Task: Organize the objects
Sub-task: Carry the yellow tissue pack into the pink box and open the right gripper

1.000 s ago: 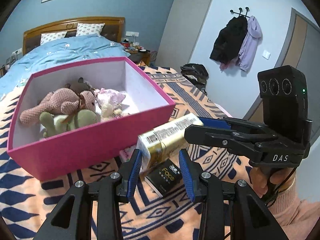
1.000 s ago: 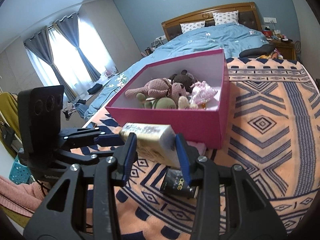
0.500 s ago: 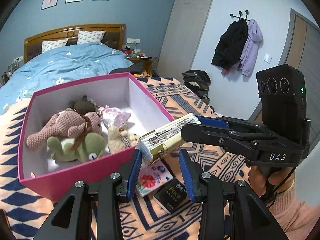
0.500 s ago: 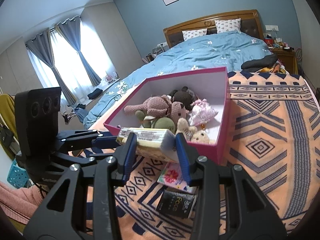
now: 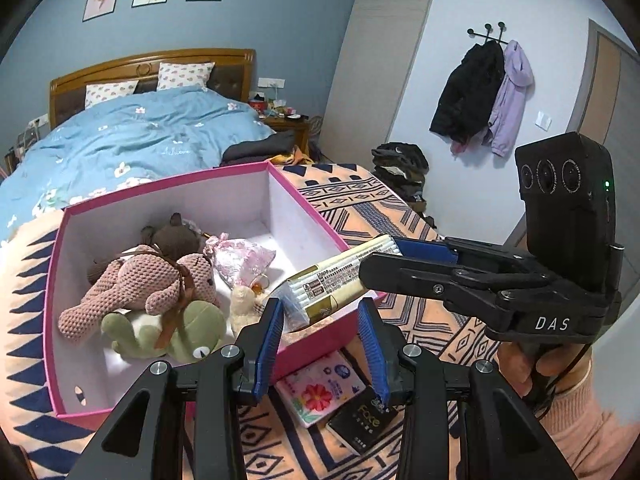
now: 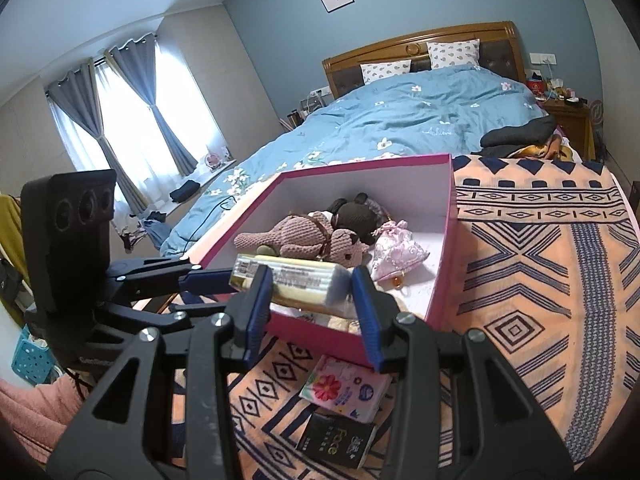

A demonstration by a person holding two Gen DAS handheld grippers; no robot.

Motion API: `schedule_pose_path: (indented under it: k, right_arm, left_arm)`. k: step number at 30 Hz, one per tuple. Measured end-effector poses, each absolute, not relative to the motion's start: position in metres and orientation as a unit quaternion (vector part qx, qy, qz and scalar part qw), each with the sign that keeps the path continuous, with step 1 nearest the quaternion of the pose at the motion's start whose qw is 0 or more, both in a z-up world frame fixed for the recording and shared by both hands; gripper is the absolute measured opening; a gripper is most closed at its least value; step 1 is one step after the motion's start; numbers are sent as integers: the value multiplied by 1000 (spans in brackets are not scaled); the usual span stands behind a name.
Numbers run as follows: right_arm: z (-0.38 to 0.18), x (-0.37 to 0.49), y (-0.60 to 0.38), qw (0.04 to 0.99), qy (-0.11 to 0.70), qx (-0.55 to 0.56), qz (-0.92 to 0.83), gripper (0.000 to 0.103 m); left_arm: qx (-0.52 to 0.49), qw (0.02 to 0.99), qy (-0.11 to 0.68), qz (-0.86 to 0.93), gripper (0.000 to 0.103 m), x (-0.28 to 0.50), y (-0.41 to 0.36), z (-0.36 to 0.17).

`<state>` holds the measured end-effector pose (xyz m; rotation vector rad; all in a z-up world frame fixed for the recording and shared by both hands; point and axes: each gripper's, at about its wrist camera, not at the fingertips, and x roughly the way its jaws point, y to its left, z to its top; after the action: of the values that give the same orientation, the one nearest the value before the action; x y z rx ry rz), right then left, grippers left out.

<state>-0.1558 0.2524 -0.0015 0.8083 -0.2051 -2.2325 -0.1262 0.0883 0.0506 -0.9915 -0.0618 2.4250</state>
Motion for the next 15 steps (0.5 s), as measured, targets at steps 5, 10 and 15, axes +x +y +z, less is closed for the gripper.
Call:
schedule_pose_path:
  k: [5, 10, 15]
  right_arm:
    - [-7, -167, 251, 363, -83, 327, -869, 44]
    - [-16, -176, 253, 356, -88, 339, -866, 44]
    - [-25, -186, 253, 346, -90, 353, -865, 44]
  left_arm:
    - [-379, 252, -25, 890, 39, -140, 90, 45]
    - [-392, 252, -30, 884, 39, -152, 92, 37]
    - [-410, 251, -37, 876, 39, -160, 93, 25]
